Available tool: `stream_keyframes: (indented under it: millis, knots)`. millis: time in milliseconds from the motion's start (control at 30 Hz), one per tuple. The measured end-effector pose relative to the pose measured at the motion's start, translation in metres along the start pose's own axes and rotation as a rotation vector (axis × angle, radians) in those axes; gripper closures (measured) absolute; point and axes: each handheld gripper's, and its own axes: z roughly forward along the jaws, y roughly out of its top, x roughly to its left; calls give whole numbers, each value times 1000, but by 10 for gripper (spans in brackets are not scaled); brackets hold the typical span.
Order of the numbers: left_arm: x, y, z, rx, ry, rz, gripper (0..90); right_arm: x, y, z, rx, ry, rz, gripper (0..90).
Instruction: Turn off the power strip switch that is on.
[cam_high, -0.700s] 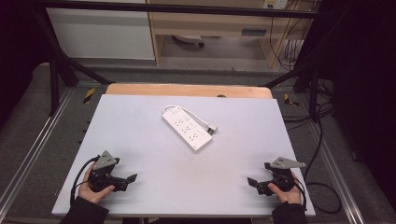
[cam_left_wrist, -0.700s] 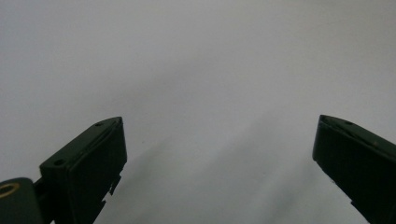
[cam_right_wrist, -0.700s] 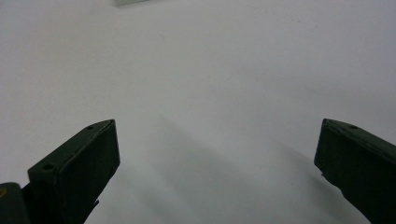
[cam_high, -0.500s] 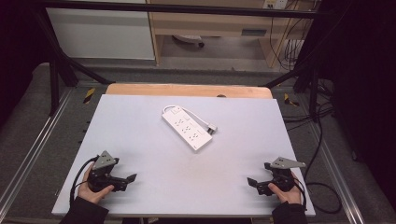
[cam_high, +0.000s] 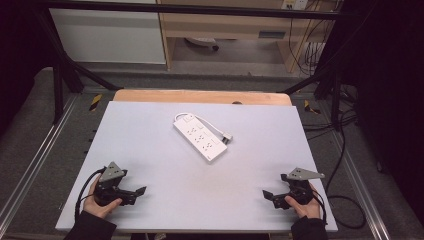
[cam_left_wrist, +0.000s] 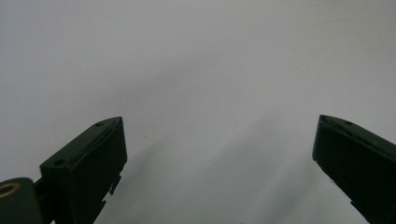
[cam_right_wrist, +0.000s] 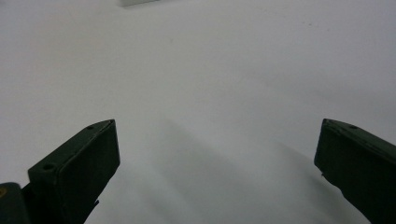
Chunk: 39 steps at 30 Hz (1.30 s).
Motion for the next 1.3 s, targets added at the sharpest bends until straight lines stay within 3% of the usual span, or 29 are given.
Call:
stream_keyframes:
  millis: [1300]
  knots:
    - [0, 1, -1, -7, 25, 8, 31, 17, 14, 14, 13, 13, -43, 7]
